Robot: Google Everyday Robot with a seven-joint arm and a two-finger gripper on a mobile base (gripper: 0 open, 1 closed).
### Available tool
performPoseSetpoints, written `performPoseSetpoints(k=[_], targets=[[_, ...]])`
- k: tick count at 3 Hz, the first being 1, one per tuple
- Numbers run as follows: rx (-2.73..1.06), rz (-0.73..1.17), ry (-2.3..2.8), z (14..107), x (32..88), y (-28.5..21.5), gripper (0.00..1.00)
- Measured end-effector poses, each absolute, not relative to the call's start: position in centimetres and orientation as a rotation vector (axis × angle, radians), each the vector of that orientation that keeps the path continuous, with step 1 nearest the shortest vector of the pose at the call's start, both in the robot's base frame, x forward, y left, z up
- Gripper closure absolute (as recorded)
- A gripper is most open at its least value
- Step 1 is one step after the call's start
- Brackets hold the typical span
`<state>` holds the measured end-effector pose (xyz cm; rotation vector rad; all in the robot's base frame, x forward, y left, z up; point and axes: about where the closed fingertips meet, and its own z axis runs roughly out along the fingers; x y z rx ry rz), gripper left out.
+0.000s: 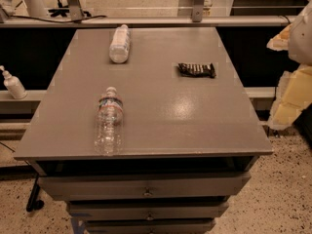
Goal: Move blue plastic bottle near water bottle
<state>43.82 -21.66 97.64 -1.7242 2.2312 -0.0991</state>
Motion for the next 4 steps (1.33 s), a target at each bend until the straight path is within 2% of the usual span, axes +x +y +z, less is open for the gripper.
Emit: performPoseSetpoints(k=[2,4], targets=[[-1.745,-0.105,2.196,98.2,43.9,-21.3,0.00],[-1.759,-0.073,2.073,99.4,47.9,-17.7,0.00]])
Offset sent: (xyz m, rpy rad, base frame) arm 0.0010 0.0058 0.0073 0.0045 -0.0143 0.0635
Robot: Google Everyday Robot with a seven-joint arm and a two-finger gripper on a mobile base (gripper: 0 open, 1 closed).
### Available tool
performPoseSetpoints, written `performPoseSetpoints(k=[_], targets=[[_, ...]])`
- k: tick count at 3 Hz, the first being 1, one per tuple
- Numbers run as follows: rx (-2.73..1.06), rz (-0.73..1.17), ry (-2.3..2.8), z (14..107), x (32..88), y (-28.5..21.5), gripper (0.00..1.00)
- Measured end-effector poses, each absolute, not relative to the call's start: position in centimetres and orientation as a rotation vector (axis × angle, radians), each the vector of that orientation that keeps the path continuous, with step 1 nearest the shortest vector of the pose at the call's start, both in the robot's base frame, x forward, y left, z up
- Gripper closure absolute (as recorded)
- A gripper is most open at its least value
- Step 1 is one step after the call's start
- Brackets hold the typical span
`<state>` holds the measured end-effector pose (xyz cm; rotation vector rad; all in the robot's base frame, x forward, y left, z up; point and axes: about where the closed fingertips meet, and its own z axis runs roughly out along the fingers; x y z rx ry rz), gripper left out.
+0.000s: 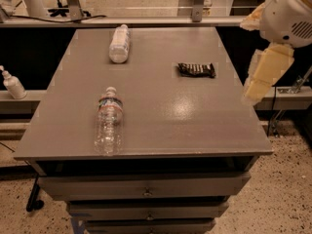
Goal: Move blue plastic bottle near water bottle
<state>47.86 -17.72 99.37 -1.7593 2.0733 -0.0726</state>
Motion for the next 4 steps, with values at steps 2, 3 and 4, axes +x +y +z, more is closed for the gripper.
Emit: performPoseSetpoints(k=[2,3,4], targets=[[-1.759,-0.016,1.927,101.6,55.2,-10.1,0.00],[-1.759,-0.016,1.926,101.6,55.2,-10.1,0.00],[-1.642,0.045,1.968,101.3,56.1,-9.5,0.00]])
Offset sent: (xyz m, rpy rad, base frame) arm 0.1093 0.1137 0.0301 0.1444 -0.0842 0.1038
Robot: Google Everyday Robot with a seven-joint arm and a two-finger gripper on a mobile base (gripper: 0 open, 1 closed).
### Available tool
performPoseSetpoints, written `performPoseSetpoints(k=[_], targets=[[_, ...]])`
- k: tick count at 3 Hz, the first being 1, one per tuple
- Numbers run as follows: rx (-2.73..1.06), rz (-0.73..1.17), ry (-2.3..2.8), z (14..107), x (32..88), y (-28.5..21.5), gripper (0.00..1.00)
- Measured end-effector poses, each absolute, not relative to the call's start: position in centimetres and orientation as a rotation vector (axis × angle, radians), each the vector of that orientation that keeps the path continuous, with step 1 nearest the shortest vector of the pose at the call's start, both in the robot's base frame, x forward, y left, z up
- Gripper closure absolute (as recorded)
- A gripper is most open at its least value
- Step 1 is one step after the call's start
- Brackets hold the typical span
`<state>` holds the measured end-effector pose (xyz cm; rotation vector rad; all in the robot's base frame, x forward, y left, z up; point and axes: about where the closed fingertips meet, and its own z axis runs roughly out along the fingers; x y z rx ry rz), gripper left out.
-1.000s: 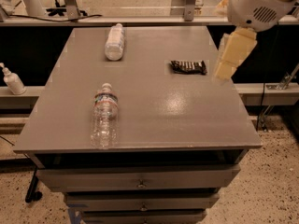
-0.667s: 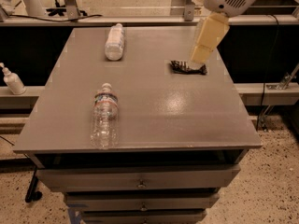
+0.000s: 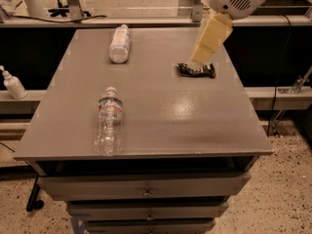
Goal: Move blue plastic bottle near water bottle
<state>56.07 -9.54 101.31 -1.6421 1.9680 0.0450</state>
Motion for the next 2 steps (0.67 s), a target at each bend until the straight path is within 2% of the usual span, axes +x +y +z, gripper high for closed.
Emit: performPoseSetpoints(k=[2], targets=[[-1.213,0.341,2.107,97.7,62.0,-4.6,0.00]])
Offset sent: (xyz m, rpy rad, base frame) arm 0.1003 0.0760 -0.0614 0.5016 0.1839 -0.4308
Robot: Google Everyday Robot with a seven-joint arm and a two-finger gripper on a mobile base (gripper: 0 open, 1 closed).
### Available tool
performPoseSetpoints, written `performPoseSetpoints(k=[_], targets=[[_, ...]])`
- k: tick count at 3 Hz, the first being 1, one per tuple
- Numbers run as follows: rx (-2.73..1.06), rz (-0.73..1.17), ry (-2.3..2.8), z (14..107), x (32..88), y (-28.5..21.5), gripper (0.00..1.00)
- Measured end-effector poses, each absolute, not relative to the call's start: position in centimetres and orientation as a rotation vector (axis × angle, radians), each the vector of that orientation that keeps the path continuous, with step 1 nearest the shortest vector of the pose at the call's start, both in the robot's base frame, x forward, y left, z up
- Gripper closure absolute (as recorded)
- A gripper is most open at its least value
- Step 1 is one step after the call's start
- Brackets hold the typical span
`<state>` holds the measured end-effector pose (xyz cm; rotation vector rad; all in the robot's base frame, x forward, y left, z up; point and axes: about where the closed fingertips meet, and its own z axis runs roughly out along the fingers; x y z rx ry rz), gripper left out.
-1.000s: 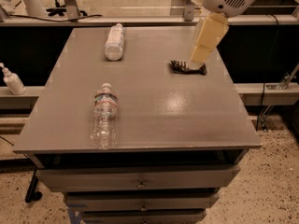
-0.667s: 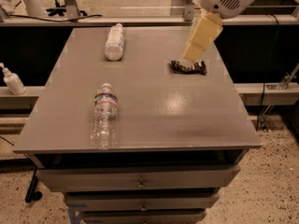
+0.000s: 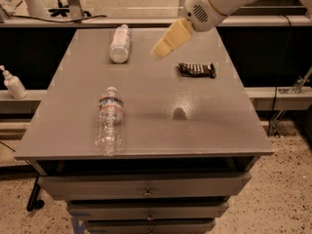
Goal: Move blue plastic bottle near water bottle
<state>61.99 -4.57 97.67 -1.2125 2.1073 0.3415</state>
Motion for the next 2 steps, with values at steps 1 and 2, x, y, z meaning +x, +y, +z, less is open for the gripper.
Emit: performPoseSetpoints(k=[1,2], targets=[[-1.048,0.425,2.126,96.1,65.3,-1.6,0.00],[-0.871,0.487,2.128,95.0,69.3,1.4,0.00]])
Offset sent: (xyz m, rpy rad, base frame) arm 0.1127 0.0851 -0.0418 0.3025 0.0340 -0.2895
